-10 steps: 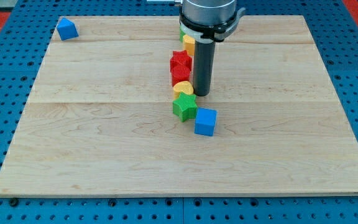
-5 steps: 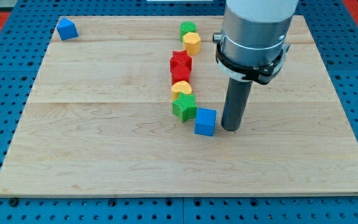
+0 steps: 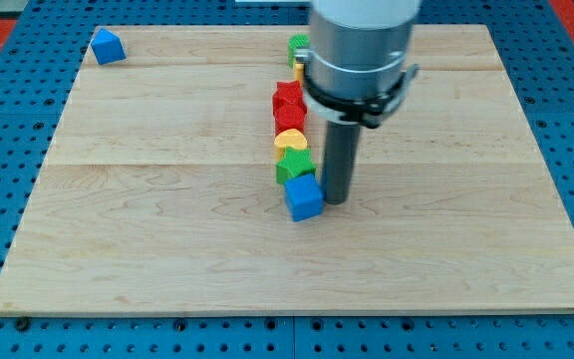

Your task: Place the blue cube below the green star

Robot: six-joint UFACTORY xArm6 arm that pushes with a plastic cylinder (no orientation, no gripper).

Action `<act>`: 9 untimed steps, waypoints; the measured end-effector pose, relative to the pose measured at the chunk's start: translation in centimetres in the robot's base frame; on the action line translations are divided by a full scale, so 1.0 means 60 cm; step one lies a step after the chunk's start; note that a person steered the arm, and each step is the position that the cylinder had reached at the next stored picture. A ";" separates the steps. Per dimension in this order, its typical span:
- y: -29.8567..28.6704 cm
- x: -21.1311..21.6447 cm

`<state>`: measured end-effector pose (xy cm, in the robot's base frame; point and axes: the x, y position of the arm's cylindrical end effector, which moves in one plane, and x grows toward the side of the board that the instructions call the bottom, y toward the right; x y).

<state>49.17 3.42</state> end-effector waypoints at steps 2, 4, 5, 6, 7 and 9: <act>-0.026 0.068; -0.234 0.108; -0.209 0.053; -0.129 0.050; -0.099 0.049; -0.185 -0.065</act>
